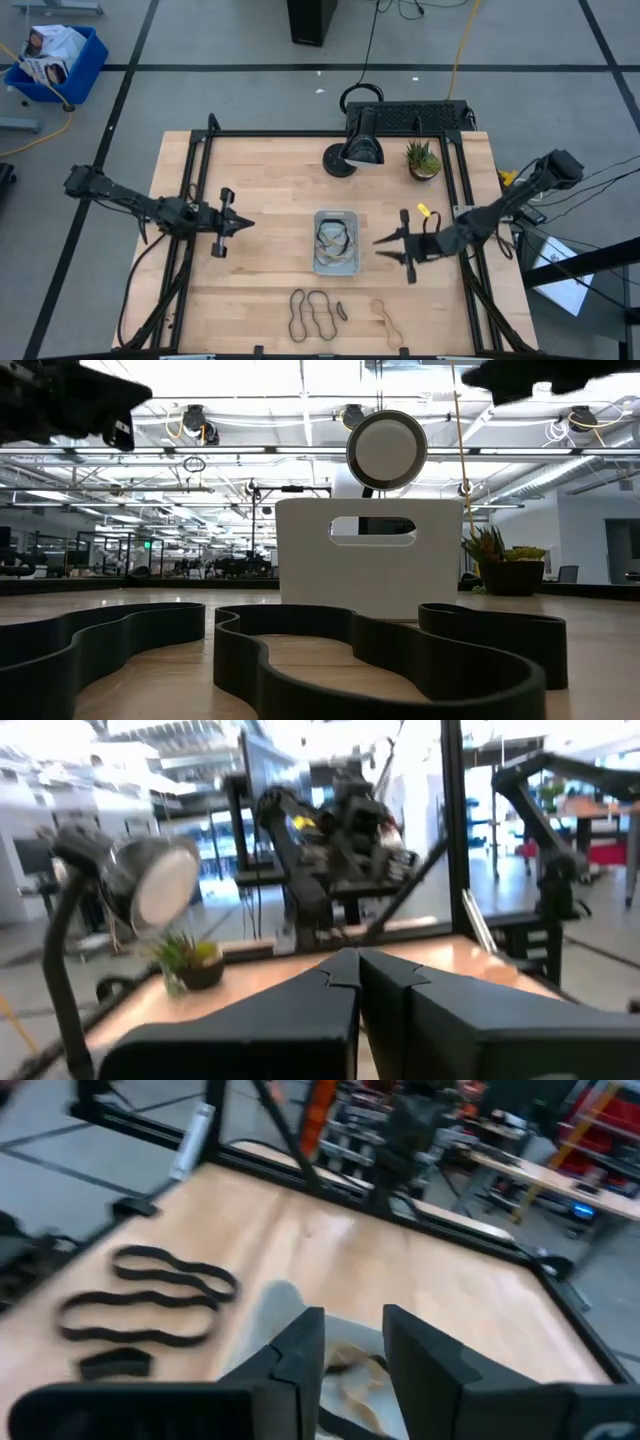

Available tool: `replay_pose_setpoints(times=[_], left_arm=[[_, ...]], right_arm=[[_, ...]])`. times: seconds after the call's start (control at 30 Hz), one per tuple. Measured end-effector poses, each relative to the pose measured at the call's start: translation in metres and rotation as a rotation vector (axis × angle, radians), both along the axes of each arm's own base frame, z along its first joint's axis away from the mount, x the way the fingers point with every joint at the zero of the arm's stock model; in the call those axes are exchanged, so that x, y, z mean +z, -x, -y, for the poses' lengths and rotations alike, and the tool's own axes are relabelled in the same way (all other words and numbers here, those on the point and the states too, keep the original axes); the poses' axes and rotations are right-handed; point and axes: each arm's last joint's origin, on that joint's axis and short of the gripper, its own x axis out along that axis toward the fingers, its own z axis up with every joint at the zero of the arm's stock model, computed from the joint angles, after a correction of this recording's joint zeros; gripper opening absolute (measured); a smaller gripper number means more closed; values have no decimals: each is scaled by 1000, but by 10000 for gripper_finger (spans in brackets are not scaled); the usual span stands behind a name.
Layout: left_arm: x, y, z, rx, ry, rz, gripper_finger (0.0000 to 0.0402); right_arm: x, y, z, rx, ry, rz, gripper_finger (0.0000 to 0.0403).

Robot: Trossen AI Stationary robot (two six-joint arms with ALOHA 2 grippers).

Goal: Pick and place rubber bands into bin
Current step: Put the brown rubber band into the gray container

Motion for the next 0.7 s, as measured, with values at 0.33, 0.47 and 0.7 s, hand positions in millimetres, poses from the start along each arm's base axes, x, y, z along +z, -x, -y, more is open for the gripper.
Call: replay_pose_setpoints(times=[0.33,0.47,0.7], left_arm=[[1,0,0,4,-14,16,32],[1,0,0,4,-15,12,34],[-2,0,0,2,-21,-23,35]], right_arm=[[27,-8,-65,207,-86,-2,78],[33,-14,-86,195,-113,-76,78],[40,-36,-108,67,-96,-348,135]])
